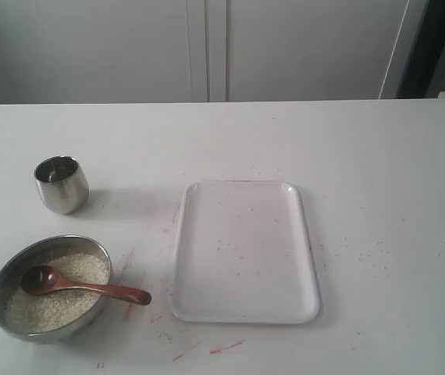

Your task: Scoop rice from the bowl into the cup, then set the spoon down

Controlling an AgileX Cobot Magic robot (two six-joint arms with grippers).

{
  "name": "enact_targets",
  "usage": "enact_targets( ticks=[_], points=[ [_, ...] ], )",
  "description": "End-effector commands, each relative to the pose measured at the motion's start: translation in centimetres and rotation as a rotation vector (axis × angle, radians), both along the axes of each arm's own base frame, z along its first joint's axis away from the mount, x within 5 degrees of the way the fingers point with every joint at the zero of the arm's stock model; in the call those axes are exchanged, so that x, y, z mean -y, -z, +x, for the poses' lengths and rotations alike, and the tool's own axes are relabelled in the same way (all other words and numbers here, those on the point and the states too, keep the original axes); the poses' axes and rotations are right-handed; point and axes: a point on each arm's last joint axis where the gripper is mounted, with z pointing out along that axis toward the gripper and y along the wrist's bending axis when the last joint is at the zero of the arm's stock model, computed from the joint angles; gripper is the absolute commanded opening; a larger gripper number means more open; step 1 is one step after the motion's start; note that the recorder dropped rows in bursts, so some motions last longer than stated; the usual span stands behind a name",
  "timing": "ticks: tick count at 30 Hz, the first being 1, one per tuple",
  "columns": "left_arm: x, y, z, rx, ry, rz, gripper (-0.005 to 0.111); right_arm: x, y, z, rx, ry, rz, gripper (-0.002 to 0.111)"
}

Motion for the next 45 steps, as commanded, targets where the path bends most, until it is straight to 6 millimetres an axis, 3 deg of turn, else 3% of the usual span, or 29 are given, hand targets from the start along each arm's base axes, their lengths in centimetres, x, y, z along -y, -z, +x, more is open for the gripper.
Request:
enact_targets(
  ticks=[1, 31, 45],
  points=[
    [0.0, -0.1, -0.1, 0.004, 0.004, -0.011, 0.014, 0.0, 0.2, 0.0, -0.002, -0.004, -0.020, 0.000],
    [0.0, -0.1, -0.1, 0.004, 0.004, -0.011, 0.014, 0.0, 0.2, 0.0, 0.001, -0.007, -0.038, 0.000],
    [0.0, -0.1, -0.1, 0.004, 0.004, -0.011, 0.014, -1.3, -4.4, -0.7, 0.506, -0.160, 0.101, 0.000]
  ],
)
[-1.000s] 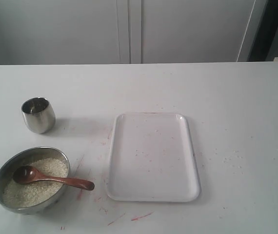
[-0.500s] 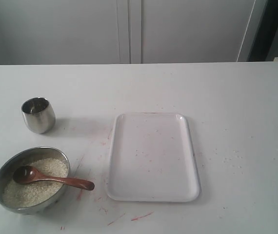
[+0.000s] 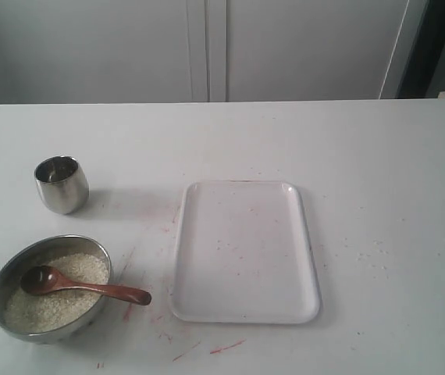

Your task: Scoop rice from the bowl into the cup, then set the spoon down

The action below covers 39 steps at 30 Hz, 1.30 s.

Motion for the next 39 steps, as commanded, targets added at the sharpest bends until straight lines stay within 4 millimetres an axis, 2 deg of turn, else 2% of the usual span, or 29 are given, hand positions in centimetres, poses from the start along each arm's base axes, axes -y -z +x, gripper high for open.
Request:
enact_targets(
  ticks=[1, 9, 13, 16, 24, 29, 32, 39],
  points=[
    [0.0, -0.1, -0.1, 0.004, 0.004, -0.011, 0.014, -0.4, -1.5, -0.6, 0.185, -0.061, 0.055, 0.000],
    [0.0, -0.1, -0.1, 0.004, 0.004, -0.011, 0.014, -1.0, -3.0, -1.6, 0.368, -0.179, 0.121, 0.000],
    [0.0, -0.1, -0.1, 0.004, 0.004, -0.011, 0.014, -2.0, -3.6, -2.4, 0.469, -0.248, -0.026, 0.000],
    [0.0, -0.1, -0.1, 0.004, 0.004, -0.011, 0.014, -3.0, -4.7, -3.1, 0.526, -0.316, -0.140, 0.000],
    [0.0, -0.1, -0.1, 0.004, 0.004, -0.011, 0.014, -4.0, -8.0, -4.3, 0.607, -0.393, -0.269, 0.000],
    [0.0, -0.1, -0.1, 0.004, 0.004, -0.011, 0.014, -4.9, -10.1, -3.7, 0.495, -0.500, -0.322, 0.000],
    [0.0, -0.1, -0.1, 0.004, 0.004, -0.011, 0.014, -5.4, -11.2, -2.4, 0.369, -0.573, -0.325, 0.000],
    [0.0, -0.1, -0.1, 0.004, 0.004, -0.011, 0.014, -6.3, -12.6, 1.9, 0.005, -0.728, -0.267, 0.000]
  ],
)
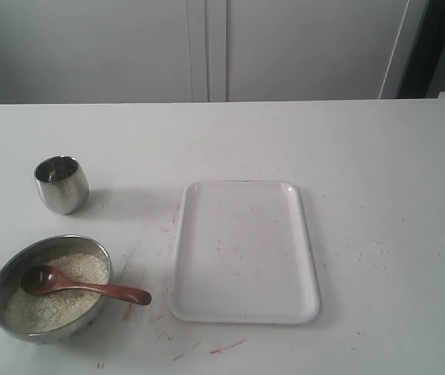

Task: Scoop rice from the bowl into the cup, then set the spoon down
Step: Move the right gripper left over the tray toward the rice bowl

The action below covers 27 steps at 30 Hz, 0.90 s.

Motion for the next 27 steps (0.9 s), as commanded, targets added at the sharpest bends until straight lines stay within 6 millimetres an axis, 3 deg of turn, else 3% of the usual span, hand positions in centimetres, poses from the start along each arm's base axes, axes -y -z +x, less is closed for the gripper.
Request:
enact_targets(
  ticks=[1, 4, 12, 16, 27],
  points=[
    [0.0, -0.1, -0.1, 0.004, 0.004, -0.011, 0.014, -0.6, -0.4, 2.9, -0.256, -0.064, -0.042, 0.000],
    [0.0, -0.1, -0.1, 0.004, 0.004, -0.011, 0.014, -1.0, 0.1, 5.1, -0.399, -0.124, -0.093, 0.000],
    [0.0, -0.1, -0.1, 0.004, 0.004, -0.011, 0.014, -2.0, 1.9, 9.2, -0.585, -0.301, -0.230, 0.000],
    [0.0, -0.1, -0.1, 0.004, 0.004, -0.011, 0.014, -2.4, 2.3, 10.6, -0.536, -0.295, -0.291, 0.000],
    [0.0, -0.1, -0.1, 0.004, 0.004, -0.011, 0.014, -5.0, -0.8, 11.4, -0.357, -0.192, -0.332, 0.000]
  ],
)
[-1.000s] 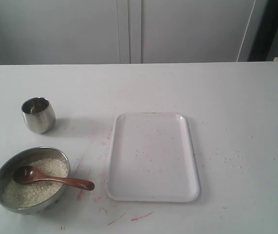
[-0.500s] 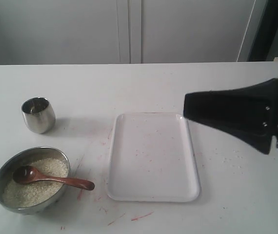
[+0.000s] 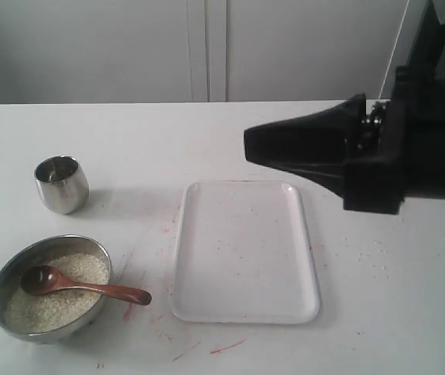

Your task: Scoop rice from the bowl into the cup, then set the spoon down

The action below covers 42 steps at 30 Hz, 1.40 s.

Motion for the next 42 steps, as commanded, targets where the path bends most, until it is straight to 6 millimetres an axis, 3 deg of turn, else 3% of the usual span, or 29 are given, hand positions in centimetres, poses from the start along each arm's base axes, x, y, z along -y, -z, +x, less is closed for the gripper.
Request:
enact_targets(
  ticks=[1, 7, 12, 17, 25, 28, 30, 31, 34, 38, 42],
  points=[
    [0.0, -0.1, -0.1, 0.004, 0.004, -0.011, 0.014, -1.1, -1.6, 0.1, 0.104, 0.028, -0.006, 0.000],
    [0.0, -0.1, -0.1, 0.004, 0.004, -0.011, 0.014, -3.3, -1.6, 0.7, 0.148, -0.001, -0.041, 0.000],
    [0.0, -0.1, -0.1, 0.004, 0.004, -0.011, 0.014, -7.7, 2.2, 2.9, 0.105, -0.095, -0.171, 0.000],
    [0.0, -0.1, -0.1, 0.004, 0.004, -0.011, 0.014, -9.2, 5.6, 4.9, 0.071, -0.070, -0.279, 0.000],
    [0.0, -0.1, -0.1, 0.004, 0.004, -0.011, 0.014, -10.7, 9.6, 5.7, -0.070, -0.177, -0.325, 0.000],
    [0.0, -0.1, -0.1, 0.004, 0.004, -0.011, 0.014, -11.2, 11.3, 6.1, -0.120, -0.193, -0.351, 0.009],
    [0.0, -0.1, -0.1, 0.004, 0.004, -0.011, 0.014, -11.4, 12.1, 6.3, -0.137, -0.207, -0.366, 0.021],
    [0.0, -0.1, -0.1, 0.004, 0.004, -0.011, 0.014, -11.6, 12.7, 6.5, -0.124, -0.224, -0.389, 0.036],
    [0.0, -0.1, -0.1, 0.004, 0.004, -0.011, 0.014, -12.1, 12.9, 6.5, -0.043, -0.274, -0.424, 0.051],
    [0.0, -0.1, -0.1, 0.004, 0.004, -0.011, 0.014, -13.6, 12.3, 5.8, 0.143, -0.335, -0.495, 0.051],
    [0.0, -0.1, -0.1, 0.004, 0.004, -0.011, 0.014, -14.5, 11.9, 5.7, 0.207, -0.304, -0.529, 0.051]
  ],
)
